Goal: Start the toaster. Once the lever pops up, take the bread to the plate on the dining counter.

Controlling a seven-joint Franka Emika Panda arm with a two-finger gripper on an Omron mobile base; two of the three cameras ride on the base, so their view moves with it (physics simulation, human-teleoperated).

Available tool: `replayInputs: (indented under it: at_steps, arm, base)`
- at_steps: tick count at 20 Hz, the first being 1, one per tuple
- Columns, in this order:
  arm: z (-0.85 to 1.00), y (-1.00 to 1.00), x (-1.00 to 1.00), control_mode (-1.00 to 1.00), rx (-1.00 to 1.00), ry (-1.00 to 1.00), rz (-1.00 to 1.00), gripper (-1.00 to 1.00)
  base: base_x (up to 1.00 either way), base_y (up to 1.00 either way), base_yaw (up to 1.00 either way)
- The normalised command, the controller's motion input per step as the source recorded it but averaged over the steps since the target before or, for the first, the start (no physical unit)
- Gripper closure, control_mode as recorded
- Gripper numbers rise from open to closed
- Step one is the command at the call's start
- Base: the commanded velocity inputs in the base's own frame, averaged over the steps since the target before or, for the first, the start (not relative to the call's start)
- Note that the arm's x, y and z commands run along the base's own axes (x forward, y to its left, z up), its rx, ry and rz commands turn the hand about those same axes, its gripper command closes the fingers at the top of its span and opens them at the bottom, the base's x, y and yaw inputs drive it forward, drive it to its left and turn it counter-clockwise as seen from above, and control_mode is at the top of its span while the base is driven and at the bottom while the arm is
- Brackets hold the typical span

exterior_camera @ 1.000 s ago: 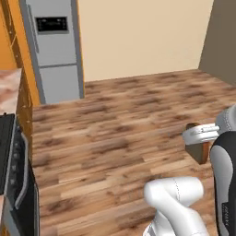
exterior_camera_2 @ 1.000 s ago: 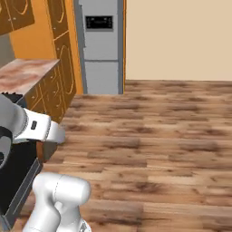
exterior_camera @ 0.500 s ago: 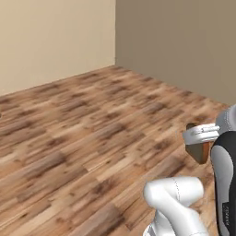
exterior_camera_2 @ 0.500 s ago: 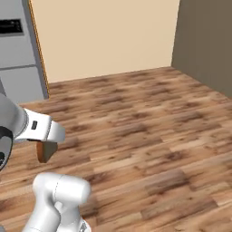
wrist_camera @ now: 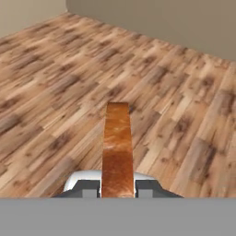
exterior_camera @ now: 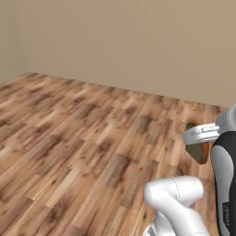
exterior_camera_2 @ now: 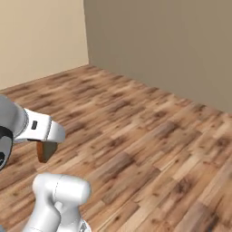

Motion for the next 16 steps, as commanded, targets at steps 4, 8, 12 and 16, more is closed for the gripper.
replayInputs:
  at_steps: [4,8,12,16]
  arm:
    - [0.00,0.00,0.00,1.00,0.00,0.00,0.00,1.00]
    - [0.00,0.00,0.00,1.00,0.00,0.00,0.00,1.00]
    - [0.00,0.00,0.00,1.00,0.00,0.00,0.00,1.00]
    - [0.00,0.00,0.00,1.00,0.00,0.00,0.00,1.00]
  base:
    - [0.00,0.00,-0.74]
    - [0.00,0.00,-0.76]
    - [0.00,0.00,-0.76]
    - [0.00,0.09,-0.77]
